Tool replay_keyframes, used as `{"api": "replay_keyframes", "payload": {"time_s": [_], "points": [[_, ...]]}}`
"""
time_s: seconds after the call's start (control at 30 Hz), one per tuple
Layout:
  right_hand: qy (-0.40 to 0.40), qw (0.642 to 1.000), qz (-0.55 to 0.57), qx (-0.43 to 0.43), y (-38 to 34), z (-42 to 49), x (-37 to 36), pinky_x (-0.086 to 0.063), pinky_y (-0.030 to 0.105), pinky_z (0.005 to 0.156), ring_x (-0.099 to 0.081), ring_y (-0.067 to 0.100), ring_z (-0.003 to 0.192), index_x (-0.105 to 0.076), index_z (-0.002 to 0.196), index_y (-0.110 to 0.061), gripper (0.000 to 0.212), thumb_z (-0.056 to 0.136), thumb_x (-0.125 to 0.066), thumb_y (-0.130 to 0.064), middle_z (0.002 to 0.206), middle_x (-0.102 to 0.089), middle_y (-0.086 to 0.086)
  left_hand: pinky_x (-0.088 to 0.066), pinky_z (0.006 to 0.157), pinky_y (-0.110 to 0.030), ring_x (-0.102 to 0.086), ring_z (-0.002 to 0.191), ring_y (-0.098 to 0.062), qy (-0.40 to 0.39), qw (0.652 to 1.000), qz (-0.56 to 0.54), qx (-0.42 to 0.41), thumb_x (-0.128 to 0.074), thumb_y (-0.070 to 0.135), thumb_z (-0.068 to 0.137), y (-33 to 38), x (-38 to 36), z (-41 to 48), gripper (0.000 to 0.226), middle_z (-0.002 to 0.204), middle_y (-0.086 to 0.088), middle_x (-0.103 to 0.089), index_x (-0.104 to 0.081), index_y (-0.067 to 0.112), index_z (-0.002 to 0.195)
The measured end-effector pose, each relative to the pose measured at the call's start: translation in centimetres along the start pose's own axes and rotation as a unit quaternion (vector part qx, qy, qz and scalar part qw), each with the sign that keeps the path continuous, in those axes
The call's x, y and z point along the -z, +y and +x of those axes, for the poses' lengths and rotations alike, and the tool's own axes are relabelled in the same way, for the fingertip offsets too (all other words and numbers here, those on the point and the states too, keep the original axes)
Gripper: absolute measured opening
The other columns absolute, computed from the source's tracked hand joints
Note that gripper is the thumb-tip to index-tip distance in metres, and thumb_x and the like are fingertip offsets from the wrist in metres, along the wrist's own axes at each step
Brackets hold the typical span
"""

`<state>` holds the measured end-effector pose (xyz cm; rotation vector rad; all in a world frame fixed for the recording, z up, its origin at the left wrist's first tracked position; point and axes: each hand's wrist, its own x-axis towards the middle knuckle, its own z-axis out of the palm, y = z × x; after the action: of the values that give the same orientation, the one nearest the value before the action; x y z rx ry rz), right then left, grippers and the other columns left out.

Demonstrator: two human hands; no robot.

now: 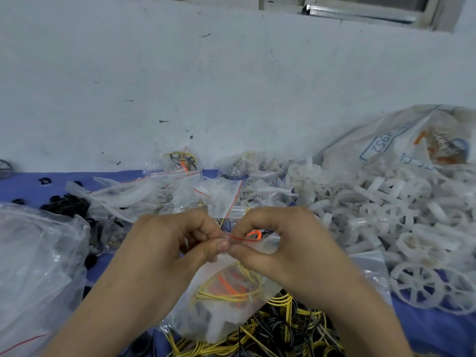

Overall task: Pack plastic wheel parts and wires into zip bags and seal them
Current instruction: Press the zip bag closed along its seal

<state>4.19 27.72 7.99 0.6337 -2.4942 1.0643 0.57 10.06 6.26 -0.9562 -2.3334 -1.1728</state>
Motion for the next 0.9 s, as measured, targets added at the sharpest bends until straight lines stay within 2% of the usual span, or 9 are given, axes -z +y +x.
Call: {"api": "replay_keyframes", "payload": {"time_s": [0.03, 0.1, 0.2, 0.37, 0.5, 0.63, 0.7, 0.9], "points": [[0.003, 1.0, 0.0, 0.004, 0.0, 0.0, -0.1, -0.038, 0.007, 0.067, -0.057, -0.008, 0.071, -0.072, 0.076, -0.019, 0.006, 0.078, -0.075, -0.014, 0.068, -0.063, -0.017, -0.042, 0.059, -0.008, -0.061, 0.062, 0.001, 0.003, 1.0, 0.003, -0.007, -0.074, 0.057, 0.065, -0.1, 0.0, 0.0, 0.025, 0.059, 0.021, -0.064, -0.063, 0.043, 0.082], [0.009, 1.0, -0.003, 0.015, 0.0, 0.1, -0.3, -0.038, 0.006, 0.067, -0.057, -0.008, 0.07, -0.072, 0.075, -0.019, 0.007, 0.077, -0.075, -0.013, 0.069, -0.063, -0.015, -0.041, 0.058, -0.008, -0.059, 0.061, 0.001, 0.005, 1.0, 0.005, -0.022, -0.063, 0.053, 0.068, -0.4, 0.2, 0.0, 0.017, 0.061, 0.021, -0.064, -0.064, 0.042, 0.081], [0.021, 0.999, -0.021, 0.035, 0.1, 0.2, -0.4, -0.037, 0.007, 0.066, -0.056, -0.006, 0.069, -0.07, 0.073, -0.019, 0.008, 0.075, -0.075, -0.012, 0.072, -0.064, -0.011, -0.04, 0.058, -0.007, -0.058, 0.062, 0.002, -0.007, 0.999, 0.019, -0.045, -0.053, 0.052, 0.073, -0.3, 0.6, 0.0, 0.017, 0.066, 0.021, -0.063, -0.062, 0.041, 0.082], [0.032, 0.998, 0.005, 0.046, 0.3, 0.3, -0.4, -0.038, 0.007, 0.068, -0.058, -0.005, 0.071, -0.071, 0.074, -0.016, 0.007, 0.076, -0.076, -0.011, 0.075, -0.066, -0.01, -0.04, 0.057, -0.009, -0.057, 0.063, -0.001, -0.017, 0.997, 0.034, -0.067, -0.051, 0.048, 0.079, 0.1, 0.7, 0.1, 0.015, 0.069, 0.016, -0.061, -0.059, 0.036, 0.081], [0.045, 0.998, 0.001, 0.049, 0.4, 0.4, -0.8, -0.036, 0.004, 0.068, -0.054, -0.009, 0.072, -0.069, 0.076, -0.016, 0.007, 0.074, -0.073, -0.011, 0.072, -0.061, -0.014, -0.034, 0.05, -0.001, -0.052, 0.054, 0.008, 0.014, 0.998, 0.027, -0.055, -0.05, 0.044, 0.077, 0.3, 0.4, -0.1, 0.018, 0.069, 0.011, -0.06, -0.061, 0.031, 0.073], [0.057, 0.997, -0.02, 0.044, 0.4, 0.5, -0.9, -0.037, 0.006, 0.068, -0.055, -0.004, 0.073, -0.068, 0.073, -0.016, 0.008, 0.072, -0.072, -0.009, 0.071, -0.063, -0.011, -0.037, 0.06, -0.003, -0.057, 0.065, 0.0, 0.01, 0.998, 0.043, -0.039, -0.055, 0.043, 0.076, 0.5, 0.0, 0.1, 0.012, 0.071, 0.014, -0.062, -0.061, 0.032, 0.072], [0.053, 0.998, -0.017, 0.043, 0.4, 0.5, -0.9, -0.038, 0.008, 0.067, -0.055, -0.001, 0.072, -0.068, 0.071, -0.017, 0.012, 0.072, -0.073, -0.007, 0.071, -0.064, -0.01, -0.036, 0.06, -0.002, -0.057, 0.065, 0.001, 0.006, 0.997, 0.062, -0.049, -0.06, 0.034, 0.077, 0.5, 0.0, 0.1, 0.005, 0.072, 0.015, -0.061, -0.061, 0.032, 0.073], [0.046, 0.997, 0.004, 0.062, 0.5, 0.2, -0.4, -0.039, 0.01, 0.069, -0.057, -0.003, 0.073, -0.068, 0.074, -0.017, 0.01, 0.075, -0.074, -0.009, 0.075, -0.064, -0.01, -0.031, 0.059, 0.002, -0.05, 0.059, 0.008, 0.024, 0.993, 0.068, -0.089, -0.052, 0.034, 0.076, 0.8, 0.1, 0.1, 0.012, 0.067, 0.013, -0.055, -0.059, 0.025, 0.072]]}}
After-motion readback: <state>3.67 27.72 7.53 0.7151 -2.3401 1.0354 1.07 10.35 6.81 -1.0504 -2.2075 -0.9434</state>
